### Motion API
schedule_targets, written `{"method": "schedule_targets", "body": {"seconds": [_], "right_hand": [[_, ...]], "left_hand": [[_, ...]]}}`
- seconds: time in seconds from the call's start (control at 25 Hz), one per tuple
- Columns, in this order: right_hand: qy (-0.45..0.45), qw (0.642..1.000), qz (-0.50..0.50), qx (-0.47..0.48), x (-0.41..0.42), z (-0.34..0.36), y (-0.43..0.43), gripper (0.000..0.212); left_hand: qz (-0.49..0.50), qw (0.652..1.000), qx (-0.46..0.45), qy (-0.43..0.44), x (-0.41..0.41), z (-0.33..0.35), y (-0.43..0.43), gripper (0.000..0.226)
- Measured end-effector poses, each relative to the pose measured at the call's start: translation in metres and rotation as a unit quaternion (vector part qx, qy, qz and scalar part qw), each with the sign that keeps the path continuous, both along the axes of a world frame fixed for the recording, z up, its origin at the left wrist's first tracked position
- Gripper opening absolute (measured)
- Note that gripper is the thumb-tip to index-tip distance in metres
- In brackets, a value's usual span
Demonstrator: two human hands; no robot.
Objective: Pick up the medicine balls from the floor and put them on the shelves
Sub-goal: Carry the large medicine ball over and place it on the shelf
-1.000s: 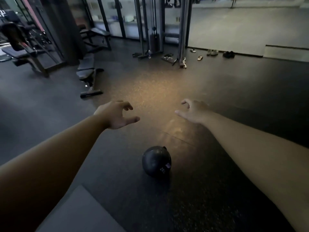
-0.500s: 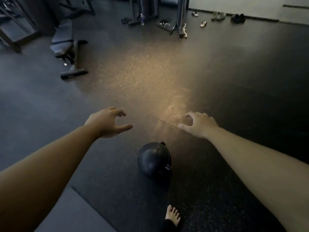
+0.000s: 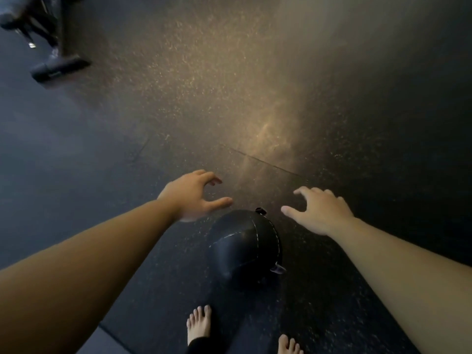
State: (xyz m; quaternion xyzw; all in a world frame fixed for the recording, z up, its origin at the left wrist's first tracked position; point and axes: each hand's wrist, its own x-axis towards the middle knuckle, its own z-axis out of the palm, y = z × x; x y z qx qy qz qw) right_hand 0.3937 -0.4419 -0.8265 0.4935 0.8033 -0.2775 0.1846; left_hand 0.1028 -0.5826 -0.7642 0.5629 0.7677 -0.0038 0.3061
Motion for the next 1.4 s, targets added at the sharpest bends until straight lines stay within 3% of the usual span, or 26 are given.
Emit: {"method": "schedule_targets", "body": {"seconds": [0.16, 0.32, 0.44, 0.6, 0.72, 0.8, 0.92, 1.08, 1.24, 1.4], "right_hand": [[-0.013, 0.998, -0.045, -0.034, -0.017, -0.134, 0.004, 0.089], [-0.004, 0.987, -0.133, -0.088, -0.021, -0.249, -0.027, 0.121], [0.026, 0.976, -0.177, -0.124, -0.025, -0.308, -0.045, 0.130], [0.111, 0.934, -0.289, -0.180, -0.030, -0.338, -0.054, 0.133], [0.172, 0.893, -0.359, -0.210, -0.033, -0.343, -0.069, 0.136], [0.206, 0.878, -0.382, -0.204, -0.032, -0.339, -0.078, 0.130], [0.263, 0.870, -0.377, -0.176, -0.028, -0.318, -0.081, 0.119], [0.348, 0.863, -0.348, -0.118, -0.030, -0.235, -0.032, 0.113], [0.405, 0.854, -0.323, -0.043, -0.034, -0.089, 0.031, 0.111], [0.478, 0.824, -0.302, 0.037, -0.029, 0.118, 0.090, 0.107]], "left_hand": [[0.052, 0.998, -0.028, -0.032, -0.047, -0.131, -0.002, 0.093], [0.116, 0.985, -0.066, -0.106, -0.047, -0.264, -0.025, 0.098], [0.181, 0.966, -0.057, -0.176, -0.021, -0.343, -0.040, 0.111], [0.326, 0.906, -0.032, -0.267, -0.009, -0.394, -0.045, 0.114], [0.412, 0.810, -0.106, -0.405, -0.012, -0.400, -0.048, 0.077], [0.432, 0.785, -0.102, -0.433, -0.009, -0.399, -0.050, 0.073], [0.447, 0.797, -0.014, -0.406, -0.003, -0.383, -0.049, 0.109], [0.408, 0.809, 0.078, -0.417, -0.016, -0.303, 0.000, 0.100], [0.328, 0.830, 0.154, -0.424, -0.031, -0.157, 0.073, 0.093], [0.233, 0.847, 0.232, -0.417, -0.034, 0.057, 0.149, 0.099]]}}
